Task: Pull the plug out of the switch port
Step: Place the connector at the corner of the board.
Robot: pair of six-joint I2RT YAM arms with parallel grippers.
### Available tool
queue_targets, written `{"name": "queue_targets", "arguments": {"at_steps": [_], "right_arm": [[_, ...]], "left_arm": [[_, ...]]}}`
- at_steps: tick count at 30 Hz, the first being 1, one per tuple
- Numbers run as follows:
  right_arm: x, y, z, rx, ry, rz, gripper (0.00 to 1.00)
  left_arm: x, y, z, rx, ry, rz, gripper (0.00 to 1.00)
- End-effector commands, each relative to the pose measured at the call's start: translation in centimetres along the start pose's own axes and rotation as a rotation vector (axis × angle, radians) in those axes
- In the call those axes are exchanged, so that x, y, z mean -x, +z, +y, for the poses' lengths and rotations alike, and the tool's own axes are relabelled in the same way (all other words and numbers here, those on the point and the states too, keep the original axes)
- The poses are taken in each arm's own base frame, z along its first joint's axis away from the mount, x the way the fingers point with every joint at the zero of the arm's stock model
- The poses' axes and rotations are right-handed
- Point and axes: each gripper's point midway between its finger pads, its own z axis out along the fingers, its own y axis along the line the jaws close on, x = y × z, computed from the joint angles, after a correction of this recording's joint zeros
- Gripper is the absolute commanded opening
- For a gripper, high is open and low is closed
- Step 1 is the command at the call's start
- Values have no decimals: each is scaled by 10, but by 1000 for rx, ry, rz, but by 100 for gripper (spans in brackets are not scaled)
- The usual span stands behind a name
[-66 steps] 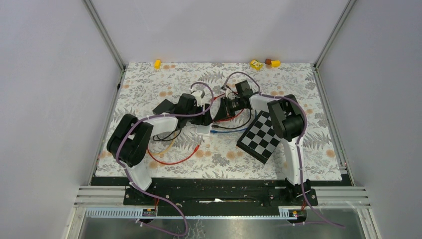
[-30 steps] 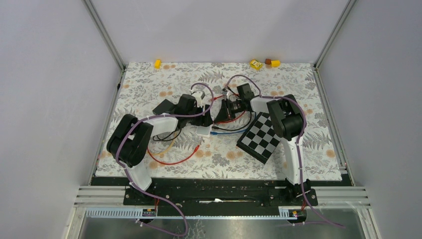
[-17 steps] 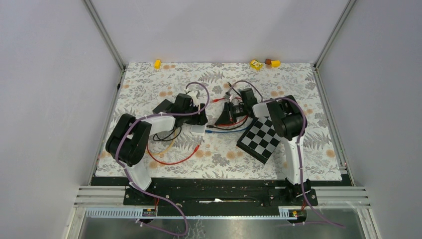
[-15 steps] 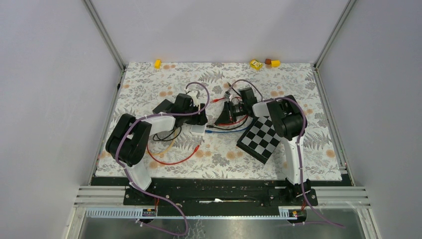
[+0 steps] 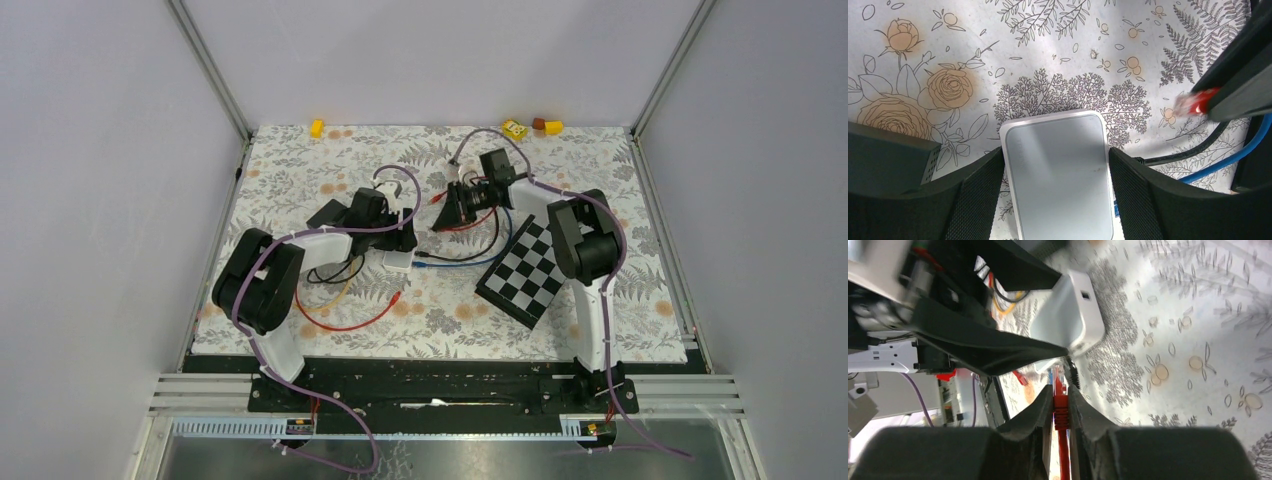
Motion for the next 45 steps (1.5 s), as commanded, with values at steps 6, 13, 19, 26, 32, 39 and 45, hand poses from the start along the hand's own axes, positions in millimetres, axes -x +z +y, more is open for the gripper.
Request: {"name": "queue_targets", "arguments": {"at_steps": [6,13,19,26,32,39,45], "right_arm": [[76,-68,57,-144,-322,-87,4],[127,-120,55,-276,-425,-200,3],[151,-130,4,-297,-333,-238,5],[153,-115,-71,-284,-179,-229,10],[144,-108,-100,-311,-136,-215,25],[153,-138,-101,-353,-139,-262,39],[153,-170,-93,-382,-147,-297,44]], "left_arm": [[20,-16,-12,-72,-8,-67,77],[18,-14,-11,-76,-17,-57,76],[19,-14,-12,-80,-18,-57,76],[18,-15,-12,-83,-17,-56,76],[18,-14,-11,-79,-17,-55,76],[18,-14,-9,-71,-14,-55,76],[15,-12,-9,-74,-16,-47,76]]}}
